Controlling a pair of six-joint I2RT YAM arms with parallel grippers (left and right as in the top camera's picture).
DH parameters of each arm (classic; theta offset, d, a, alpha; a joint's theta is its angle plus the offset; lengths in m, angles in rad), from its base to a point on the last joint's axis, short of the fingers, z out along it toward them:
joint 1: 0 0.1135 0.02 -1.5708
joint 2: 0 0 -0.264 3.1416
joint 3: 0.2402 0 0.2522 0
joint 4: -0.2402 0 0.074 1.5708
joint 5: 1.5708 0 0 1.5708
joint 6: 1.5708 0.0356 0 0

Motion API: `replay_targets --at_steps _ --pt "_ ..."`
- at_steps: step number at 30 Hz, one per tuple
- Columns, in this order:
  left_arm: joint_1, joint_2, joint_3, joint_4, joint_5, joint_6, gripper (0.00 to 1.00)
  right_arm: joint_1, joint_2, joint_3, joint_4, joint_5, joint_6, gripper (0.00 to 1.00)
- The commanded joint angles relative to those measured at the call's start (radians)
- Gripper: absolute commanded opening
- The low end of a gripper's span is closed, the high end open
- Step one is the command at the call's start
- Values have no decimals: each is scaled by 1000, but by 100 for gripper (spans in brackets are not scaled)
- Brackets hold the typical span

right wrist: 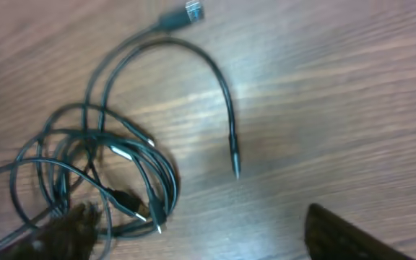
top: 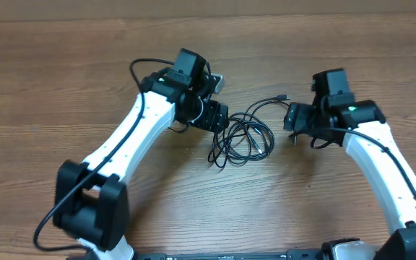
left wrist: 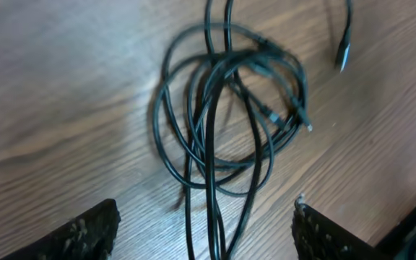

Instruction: Untangle cables

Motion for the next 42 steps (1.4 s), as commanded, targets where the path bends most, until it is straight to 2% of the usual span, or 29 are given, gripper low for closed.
replay_targets --at_steps 1,7,9,11,12,14,15,21,27,32,37,42 --pt "-29 52 14 -7 129 80 78 -16 -25 44 -7 16 0 93" --pt "-61 115 14 -68 83 95 76 -17 -25 44 -12 13 0 95" --pt "-69 132 14 -90 50 95 72 -17 -25 44 -12 13 0 95" --pt "-74 144 14 -101 24 96 55 -17 -25 44 -13 13 0 95" --pt "-74 146 14 -100 18 95 34 -17 -25 44 -14 13 0 95" --pt "-73 142 18 -99 19 95 12 -17 -25 44 -14 13 0 96" --pt "-71 138 27 -101 18 95 4 -17 -25 44 -14 12 0 98" --pt "-43 78 184 -161 43 71 4 -17 -24 43 -6 -113 -2 100" --pt "-32 -5 428 -177 338 68 4 -15 -24 42 23 -325 -129 100" --pt "-33 -67 565 -176 417 56 4 -15 -23 42 57 -322 -129 100" --pt "-34 -111 596 -154 451 27 4 -14 -22 42 126 -383 -122 100" --pt "-34 -124 596 -66 517 1 4 -14 5 42 138 -493 -122 100"
